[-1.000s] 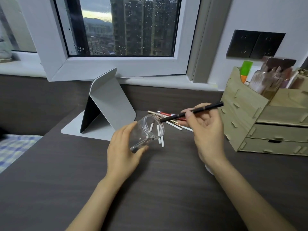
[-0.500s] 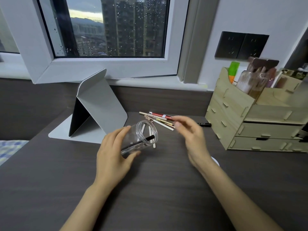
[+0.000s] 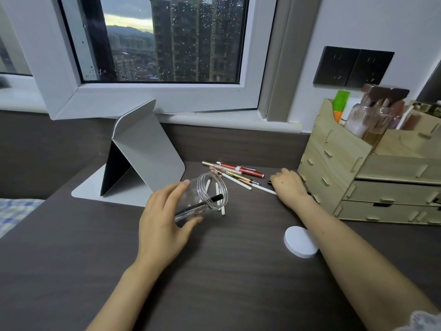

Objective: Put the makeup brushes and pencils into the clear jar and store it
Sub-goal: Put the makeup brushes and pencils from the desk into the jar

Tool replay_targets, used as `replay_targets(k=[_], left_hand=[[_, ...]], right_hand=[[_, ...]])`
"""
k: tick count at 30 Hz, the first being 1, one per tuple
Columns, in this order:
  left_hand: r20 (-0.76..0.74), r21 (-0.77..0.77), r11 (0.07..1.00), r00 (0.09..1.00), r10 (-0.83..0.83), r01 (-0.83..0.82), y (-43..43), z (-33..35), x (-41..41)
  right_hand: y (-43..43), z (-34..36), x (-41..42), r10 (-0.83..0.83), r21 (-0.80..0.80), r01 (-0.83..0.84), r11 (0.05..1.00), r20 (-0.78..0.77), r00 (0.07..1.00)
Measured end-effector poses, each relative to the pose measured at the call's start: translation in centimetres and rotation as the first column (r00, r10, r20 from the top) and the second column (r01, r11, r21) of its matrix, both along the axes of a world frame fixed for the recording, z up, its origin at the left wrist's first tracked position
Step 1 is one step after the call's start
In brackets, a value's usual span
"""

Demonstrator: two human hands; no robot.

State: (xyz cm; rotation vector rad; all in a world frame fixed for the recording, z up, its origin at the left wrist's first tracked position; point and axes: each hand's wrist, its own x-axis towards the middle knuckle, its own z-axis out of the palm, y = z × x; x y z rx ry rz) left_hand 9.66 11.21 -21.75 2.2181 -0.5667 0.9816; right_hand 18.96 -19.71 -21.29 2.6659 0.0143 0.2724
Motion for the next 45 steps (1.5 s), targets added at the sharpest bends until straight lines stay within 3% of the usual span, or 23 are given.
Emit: replay_targets(k=[2, 4, 5, 7, 9, 10, 12, 15, 18, 20, 21, 24, 26, 28, 29, 31, 32, 35, 37, 41, 45], left_hand=[[-0.003, 0.003, 1.000, 1.000, -0.006, 0.006, -0.1, 0.0, 0.0], [-0.005, 0.004, 1.000, 1.000, -0.007, 0.007, -0.1, 0.0, 0.0], [-0.006, 0.004, 1.000, 1.000, -0.006, 0.006, -0.1, 0.0, 0.0], [-0.006, 0.001, 1.000, 1.000, -0.005, 0.005, -0.1, -0.1, 0.0], [-0.006, 0.000, 1.000, 1.000, -0.008, 0.008, -0.1, -0.1, 0.0], [-0.006, -0.002, 1.000, 1.000, -0.011, 0.011, -0.2, -0.1, -0.1], [-0.001, -0.008, 1.000, 1.000, -0.022, 0.022, -0.2, 0.0, -0.1], [0.040, -0.020, 0.999, 0.998, -0.049, 0.050, -0.3, 0.1, -0.5], [0.093, -0.006, 0.997, 0.993, -0.079, 0.080, -0.4, 0.3, -0.9], [0.108, 0.022, 0.995, 0.989, -0.096, 0.094, -0.5, 0.2, -1.1], [0.112, 0.035, 0.994, 0.988, -0.102, 0.099, -0.5, 0.1, -1.1], [0.111, 0.055, 0.994, 0.989, -0.100, 0.095, -0.3, -0.1, -1.0], [0.101, 0.068, 0.994, 0.991, -0.087, 0.080, -0.2, -0.2, -0.9], [0.093, 0.071, 0.995, 0.993, -0.080, 0.073, -0.2, -0.2, -0.9], [0.087, 0.059, 0.995, 0.993, -0.079, 0.075, -0.2, -0.2, -0.9], [0.068, 0.022, 0.997, 0.995, -0.072, 0.071, -0.2, 0.0, -0.8], [0.058, 0.013, 0.998, 0.996, -0.066, 0.065, -0.2, 0.2, -0.8], [0.045, 0.005, 0.999, 0.998, -0.039, 0.039, -0.1, 0.3, -0.5], [0.051, 0.001, 1.000, 0.998, -0.024, 0.024, 0.1, 0.3, -0.3], [0.053, -0.008, 1.000, 0.999, 0.003, -0.003, 0.3, 0.2, 0.0], [0.052, -0.023, 1.000, 0.999, 0.014, -0.013, 0.4, 0.2, 0.2]], right_hand=[[0.1, 0.7, -0.4, 0.002, 0.092, -0.009, 0.996, 0.074, 0.997], [1.1, 2.2, -1.7, -0.002, 0.360, -0.127, 0.924, 0.339, 0.941], [2.2, 3.4, -3.0, -0.059, 0.516, -0.244, 0.821, 0.501, 0.863], [4.9, 6.1, -6.4, -0.207, 0.723, -0.512, 0.463, 0.651, 0.731], [7.8, 8.3, -10.7, -0.250, 0.725, -0.688, 0.001, 0.667, 0.702], [9.1, 8.9, -12.5, -0.252, 0.686, -0.711, -0.154, 0.669, 0.700], [10.9, 9.0, -15.3, -0.213, 0.664, -0.694, -0.279, 0.661, 0.719], [12.2, 6.6, -16.8, -0.142, 0.741, -0.582, -0.335, 0.571, 0.809], [13.1, 4.3, -17.1, -0.097, 0.812, -0.486, -0.323, 0.482, 0.871], [13.5, 3.1, -17.1, -0.085, 0.852, -0.465, -0.240, 0.459, 0.884], [13.7, 2.8, -17.0, -0.074, 0.867, -0.470, -0.165, 0.464, 0.883], [13.8, 2.2, -16.7, -0.020, 0.818, -0.539, 0.201, 0.554, 0.833], [13.5, 2.2, -16.4, 0.079, 0.738, -0.578, 0.349, 0.591, 0.803], [12.8, 2.6, -15.9, 0.150, 0.706, -0.599, 0.378, 0.592, 0.792], [12.1, 2.8, -15.3, 0.136, 0.713, -0.609, 0.349, 0.604, 0.785], [10.5, 3.2, -13.0, 0.001, 0.746, -0.594, 0.301, 0.622, 0.783], [9.4, 3.2, -11.1, -0.079, 0.769, -0.542, 0.340, 0.597, 0.798], [6.7, 2.1, -4.9, -0.163, 0.730, -0.157, 0.666, 0.347, 0.924], [5.6, 1.3, -1.9, -0.210, 0.631, 0.048, 0.774, 0.184, 0.960], [4.9, 0.7, 1.4, -0.251, 0.715, 0.192, 0.672, -0.024, 0.968], [4.5, 0.6, 2.8, -0.240, 0.718, 0.201, 0.666, -0.049, 0.969]])
